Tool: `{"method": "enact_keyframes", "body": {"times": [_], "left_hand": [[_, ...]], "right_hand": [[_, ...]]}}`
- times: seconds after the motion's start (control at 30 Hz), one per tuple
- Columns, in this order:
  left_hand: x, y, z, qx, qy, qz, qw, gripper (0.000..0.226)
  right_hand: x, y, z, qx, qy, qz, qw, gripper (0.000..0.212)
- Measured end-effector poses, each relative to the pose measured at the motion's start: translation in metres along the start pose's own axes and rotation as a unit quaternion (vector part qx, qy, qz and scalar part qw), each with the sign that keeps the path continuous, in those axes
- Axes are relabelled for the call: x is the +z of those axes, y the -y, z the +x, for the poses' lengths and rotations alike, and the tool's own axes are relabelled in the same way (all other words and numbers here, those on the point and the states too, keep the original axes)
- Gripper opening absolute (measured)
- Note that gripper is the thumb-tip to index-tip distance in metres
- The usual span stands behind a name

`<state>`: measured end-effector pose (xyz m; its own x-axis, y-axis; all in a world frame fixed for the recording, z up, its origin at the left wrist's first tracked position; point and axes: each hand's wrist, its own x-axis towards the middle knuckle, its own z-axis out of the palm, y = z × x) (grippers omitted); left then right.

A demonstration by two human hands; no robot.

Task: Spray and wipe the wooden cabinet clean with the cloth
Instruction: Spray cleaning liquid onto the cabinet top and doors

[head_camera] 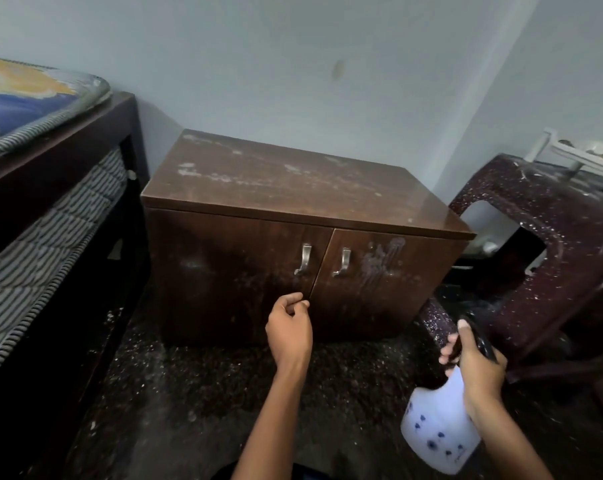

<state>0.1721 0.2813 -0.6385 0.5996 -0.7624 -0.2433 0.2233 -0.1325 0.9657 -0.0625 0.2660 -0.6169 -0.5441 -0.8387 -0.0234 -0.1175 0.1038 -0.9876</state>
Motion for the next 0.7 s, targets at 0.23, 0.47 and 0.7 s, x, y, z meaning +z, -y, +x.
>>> {"method": "enact_keyframes", "body": {"times": [0.23, 0.47, 0.7], "left_hand": [[0.003, -0.011, -0.002, 0.052, 0.006, 0.066, 0.996, 0.021], [0.020, -0.043, -0.001, 0.288, -0.017, 0.259, 0.922, 0.029], [0.025, -0.094, 0.046, 0.470, 0.082, 0.583, 0.658, 0.061]], "right_hand": [[0.024, 0.097, -0.003, -0.087, 0.128, 0.025, 0.988, 0.035], [0.082, 0.224, -0.006, -0.038, 0.440, -0.117, 0.890, 0.041], [0.134, 0.245, -0.020, -0.062, 0.421, -0.113, 0.898, 0.040]]}}
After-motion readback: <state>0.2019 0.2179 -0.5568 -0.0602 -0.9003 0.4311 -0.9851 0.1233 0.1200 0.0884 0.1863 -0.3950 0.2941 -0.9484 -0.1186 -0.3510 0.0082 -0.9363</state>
